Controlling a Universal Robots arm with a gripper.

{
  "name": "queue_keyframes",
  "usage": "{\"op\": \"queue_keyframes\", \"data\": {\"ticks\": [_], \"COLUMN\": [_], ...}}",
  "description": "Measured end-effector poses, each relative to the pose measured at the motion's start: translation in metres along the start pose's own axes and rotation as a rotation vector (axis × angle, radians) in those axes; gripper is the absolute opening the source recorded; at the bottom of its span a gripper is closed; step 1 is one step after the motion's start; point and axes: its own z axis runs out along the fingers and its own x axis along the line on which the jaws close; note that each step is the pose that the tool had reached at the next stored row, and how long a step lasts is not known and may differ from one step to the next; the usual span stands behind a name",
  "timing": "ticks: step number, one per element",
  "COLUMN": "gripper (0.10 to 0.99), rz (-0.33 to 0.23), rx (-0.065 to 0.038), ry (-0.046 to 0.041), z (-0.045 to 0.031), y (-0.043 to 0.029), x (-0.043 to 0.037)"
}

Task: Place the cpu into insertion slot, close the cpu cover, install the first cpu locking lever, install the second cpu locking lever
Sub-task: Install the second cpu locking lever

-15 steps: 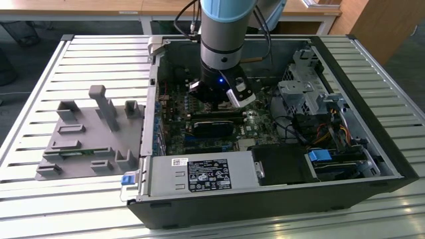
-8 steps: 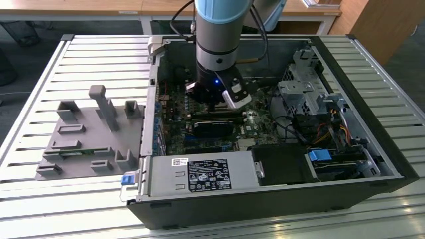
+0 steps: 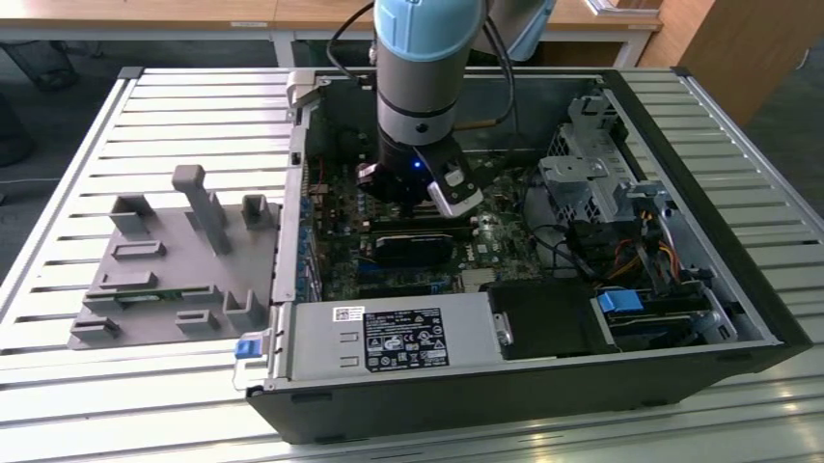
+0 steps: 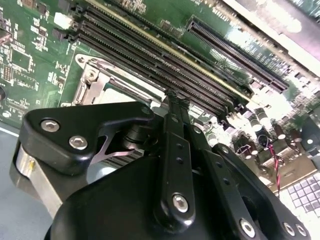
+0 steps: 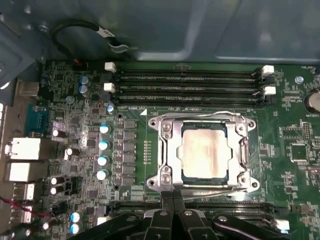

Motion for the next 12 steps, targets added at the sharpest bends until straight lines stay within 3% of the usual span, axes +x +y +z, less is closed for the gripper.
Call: {"op": "queue_keyframes", "data": {"ticks": [12], "gripper": [0.118], "rz": [0.000], "rx": [-0.012], "ry": [0.0000], "z": [0.0022], "y": [-0.0037], "x": [0.0070]}}
